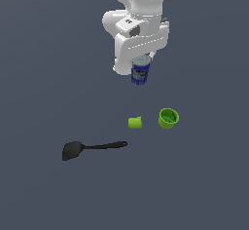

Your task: Pick up a designated object from a clutter of objects.

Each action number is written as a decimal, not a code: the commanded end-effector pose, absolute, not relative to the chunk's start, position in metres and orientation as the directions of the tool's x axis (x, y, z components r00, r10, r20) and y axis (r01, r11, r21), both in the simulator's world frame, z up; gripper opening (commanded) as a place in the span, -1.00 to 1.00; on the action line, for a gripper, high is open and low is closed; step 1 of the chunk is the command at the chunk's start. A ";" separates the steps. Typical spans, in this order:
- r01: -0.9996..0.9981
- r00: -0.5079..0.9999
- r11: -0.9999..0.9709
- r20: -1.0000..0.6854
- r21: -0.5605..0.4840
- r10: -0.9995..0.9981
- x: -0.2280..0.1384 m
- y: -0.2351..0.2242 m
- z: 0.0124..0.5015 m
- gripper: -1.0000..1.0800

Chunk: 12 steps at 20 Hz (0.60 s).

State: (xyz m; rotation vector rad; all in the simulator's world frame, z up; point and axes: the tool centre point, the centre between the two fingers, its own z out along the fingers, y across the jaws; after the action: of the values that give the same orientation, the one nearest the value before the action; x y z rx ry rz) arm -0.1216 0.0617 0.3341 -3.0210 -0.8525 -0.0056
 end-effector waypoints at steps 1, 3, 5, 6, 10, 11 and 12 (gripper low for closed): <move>0.523 0.852 -0.853 0.006 -0.001 0.523 -0.127 0.055 0.358 -1.00; 0.522 0.853 -0.853 0.005 -0.001 0.522 -0.131 0.050 0.373 -1.00; 0.522 0.853 -0.853 0.004 -0.001 0.522 -0.135 0.046 0.388 -1.00; 0.522 0.853 -0.853 0.003 -0.001 0.522 -0.136 0.044 0.394 -1.00; 0.522 0.853 -0.853 0.002 -0.001 0.522 -0.141 0.037 0.417 -1.00; 0.522 0.853 -0.853 0.001 0.000 0.522 -0.142 0.036 0.421 -1.00; 0.522 0.853 -0.853 0.001 0.000 0.522 -0.143 0.035 0.425 -1.00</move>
State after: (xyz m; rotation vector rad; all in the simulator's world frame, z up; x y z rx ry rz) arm -0.1412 0.0368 0.4165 -3.0227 -0.8505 0.0015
